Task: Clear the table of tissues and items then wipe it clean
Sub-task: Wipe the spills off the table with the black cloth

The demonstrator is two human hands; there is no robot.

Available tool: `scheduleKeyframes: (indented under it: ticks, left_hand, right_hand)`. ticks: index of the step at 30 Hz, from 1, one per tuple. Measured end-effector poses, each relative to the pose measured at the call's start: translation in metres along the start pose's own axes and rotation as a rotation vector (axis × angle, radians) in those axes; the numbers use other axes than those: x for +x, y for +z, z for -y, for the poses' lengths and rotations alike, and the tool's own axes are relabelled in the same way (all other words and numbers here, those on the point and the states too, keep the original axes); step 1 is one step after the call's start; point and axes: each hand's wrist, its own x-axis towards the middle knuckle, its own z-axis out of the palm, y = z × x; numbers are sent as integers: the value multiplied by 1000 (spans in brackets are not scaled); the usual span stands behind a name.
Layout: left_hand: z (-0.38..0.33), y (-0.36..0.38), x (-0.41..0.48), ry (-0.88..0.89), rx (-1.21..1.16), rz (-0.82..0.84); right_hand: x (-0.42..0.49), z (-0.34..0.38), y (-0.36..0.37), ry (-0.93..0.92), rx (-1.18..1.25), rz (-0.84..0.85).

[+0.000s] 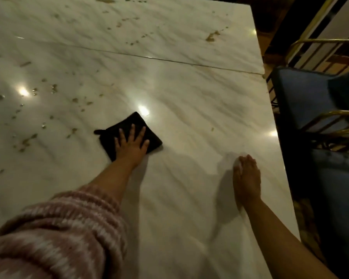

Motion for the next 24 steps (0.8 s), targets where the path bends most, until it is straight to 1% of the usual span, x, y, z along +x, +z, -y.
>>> scheduleKeyframes:
  ticks: [1,2,3,5,6,7,8,9,11,13,15,16,17,19,20,22,23,24]
  left_hand:
    - [2,-3,-1,-24,-6,14]
    - [2,2,-9,-9,1,15]
    - [1,11,-22,45,20,-1]
    - [7,27,-61,251,66,-75]
    - [13,33,-81,388,83,-86]
    - [31,35,-98,497,113,-60]
    - [53,34,-111,545,150,-51]
    - [82,35,-118,541,164,-58]
    - [142,28,-124,452,140,-90]
    - [217,16,-122,312,103,-82]
    - [298,0,-117,134,12,-149]
    - [335,-9,-117,41,-21,-154]
    - [378,-17,-119,-55,-43,-154]
    - [449,-32,-125,-227,-61,-159]
    - [475,-41,-123,-318,-70,-157]
    - [498,-55,-102,-508,-119,-122]
    - [493,-61,-87,-567,-144,-113]
    - [480,-65,-70,-574,-155,-112]
  right_hand:
    - [-1,9,4,0,-6,-6]
    - [-6,20,10,-25,3,2]
    - [-11,33,16,-73,15,16]
    - [-22,67,34,-171,23,48]
    - [-25,83,41,-208,14,63]
    - [-29,105,53,-247,-4,91]
    - [-33,126,65,-283,-33,127]
    - [-39,149,78,-320,-67,168]
    - [-51,191,104,-390,-131,247]
    - [-69,239,137,-441,-154,316]
    - [-92,283,171,-456,-143,380]
    - [-102,298,184,-458,-158,404]
    - [-114,313,198,-471,-204,414]
    - [-129,324,217,-521,-317,368]
    - [-132,325,220,-527,-349,337]
    - [-132,323,220,-504,-358,295]
    - [-131,322,220,-498,-350,292]
    - [-131,322,220,-497,-343,290]
